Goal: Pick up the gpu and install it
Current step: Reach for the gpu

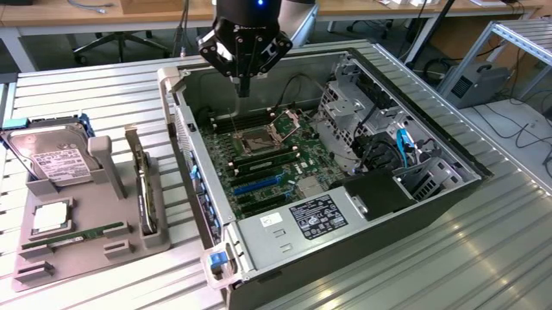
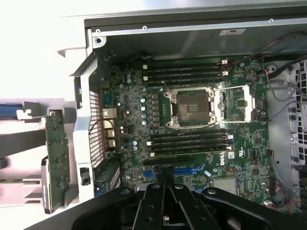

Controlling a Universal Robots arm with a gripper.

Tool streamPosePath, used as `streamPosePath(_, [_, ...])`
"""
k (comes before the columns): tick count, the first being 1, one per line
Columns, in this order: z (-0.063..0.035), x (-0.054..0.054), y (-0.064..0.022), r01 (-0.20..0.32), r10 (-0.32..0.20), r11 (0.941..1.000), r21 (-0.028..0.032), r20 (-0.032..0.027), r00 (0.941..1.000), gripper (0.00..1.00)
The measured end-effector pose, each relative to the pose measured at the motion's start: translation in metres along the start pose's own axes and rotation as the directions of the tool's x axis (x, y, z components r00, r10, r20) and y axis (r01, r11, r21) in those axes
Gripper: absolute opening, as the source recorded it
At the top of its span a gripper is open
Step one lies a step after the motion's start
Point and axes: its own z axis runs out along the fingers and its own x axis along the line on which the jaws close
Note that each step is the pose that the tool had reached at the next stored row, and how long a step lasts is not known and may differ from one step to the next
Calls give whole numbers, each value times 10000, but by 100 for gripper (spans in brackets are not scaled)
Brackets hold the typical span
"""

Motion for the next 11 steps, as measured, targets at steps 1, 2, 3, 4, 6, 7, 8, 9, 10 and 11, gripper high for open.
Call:
streamPosePath(1, [0,2,0,0,0,10000,0,0,10000,11])
streamPosePath(2, [0,4,0,0,0,10000,0,0,10000,11])
streamPosePath(3, [0,8,-1,0,0,10000,0,0,10000,11])
streamPosePath(4, [0,9,-1,0,0,10000,0,0,10000,11])
streamPosePath(6, [0,14,-1,-1,1,10000,-1,0,10000,11])
streamPosePath(7, [0,15,-1,0,0,10000,0,0,10000,11])
streamPosePath(8, [0,18,-1,-1,1,10000,0,0,10000,11])
streamPosePath(9, [-1,19,-2,-1,1,10000,0,0,10000,11])
streamPosePath(10, [0,21,-2,0,0,10000,0,0,10000,11])
streamPosePath(11, [-1,24,-2,0,0,10000,0,0,10000,11])
